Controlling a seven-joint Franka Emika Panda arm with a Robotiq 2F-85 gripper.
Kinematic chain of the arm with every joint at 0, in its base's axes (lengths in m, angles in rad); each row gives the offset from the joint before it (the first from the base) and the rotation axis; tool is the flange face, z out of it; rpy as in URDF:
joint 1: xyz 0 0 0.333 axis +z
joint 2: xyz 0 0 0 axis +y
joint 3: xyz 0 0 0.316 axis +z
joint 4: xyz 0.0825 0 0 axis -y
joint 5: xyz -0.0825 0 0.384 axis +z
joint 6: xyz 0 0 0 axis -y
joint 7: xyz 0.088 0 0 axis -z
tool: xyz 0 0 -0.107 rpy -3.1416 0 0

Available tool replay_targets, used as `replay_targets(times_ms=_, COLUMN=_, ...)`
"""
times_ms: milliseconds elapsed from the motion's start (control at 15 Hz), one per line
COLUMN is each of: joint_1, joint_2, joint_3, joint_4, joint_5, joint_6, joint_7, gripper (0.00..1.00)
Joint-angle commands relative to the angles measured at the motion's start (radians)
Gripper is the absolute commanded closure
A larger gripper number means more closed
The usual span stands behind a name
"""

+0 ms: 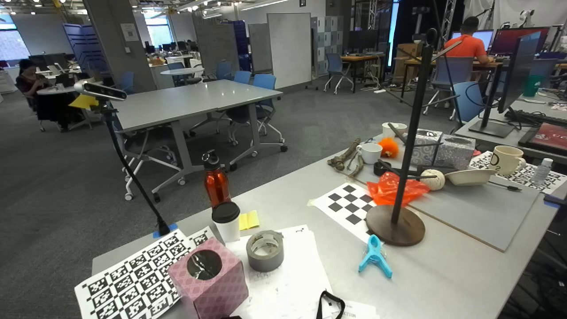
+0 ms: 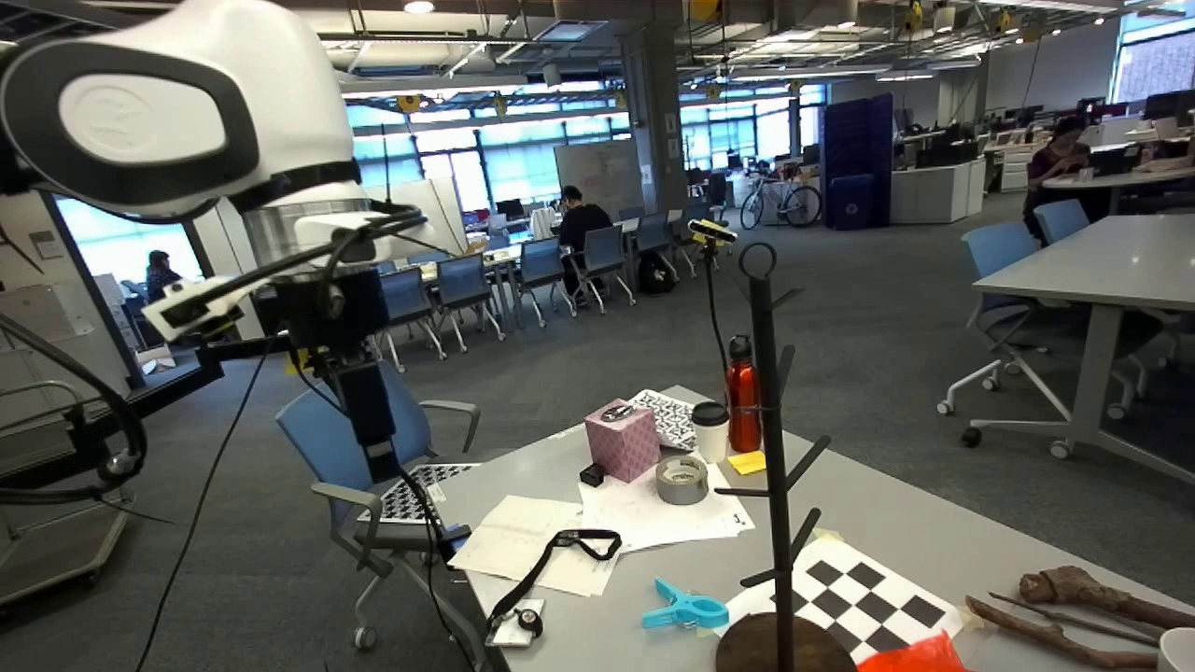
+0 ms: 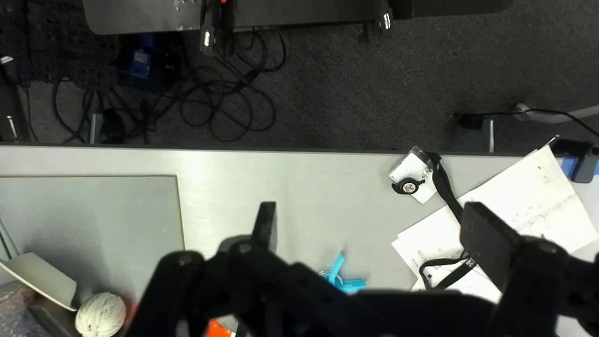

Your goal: Pick up the peg and hang it on the black stand

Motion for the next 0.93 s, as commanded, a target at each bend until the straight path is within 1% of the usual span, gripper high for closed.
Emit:
replay_targets(times_ms=0, joint_1=0.009, joint_2=0.143, joint_3=0.017, joint_4=0.032, joint_5=0.029, joint_6=0.102, joint_7=0.023, gripper=0.0)
replay_targets(times_ms=200, joint_1=0.002, joint_2=0.247, joint_3=0.021, joint_4=0.048, joint_5=0.018, joint_6=0.185, joint_7=0.042, gripper=0.0)
replay_targets(times_ms=400, joint_1=-0.005, joint_2=0.329, joint_3=0.011, joint_4=0.079, joint_5=0.01, joint_6=0.229, joint_7=0.05, gripper=0.0)
replay_targets(times_ms=467, joint_1=0.004, joint_2=0.263, joint_3=0.011, joint_4=0.027, joint_5=0.006, joint_6=0.216, joint_7=0.035, gripper=0.0)
replay_targets(times_ms=667, joint_1=0.002, joint_2=0.317, joint_3=0.006, joint_4=0.057, joint_5=0.006, joint_6=0.227, joint_7=0.036, gripper=0.0)
replay_targets(times_ms=867, joint_1=0.002, joint_2=0.324, joint_3=0.006, joint_4=0.066, joint_5=0.006, joint_6=0.227, joint_7=0.037, gripper=0.0)
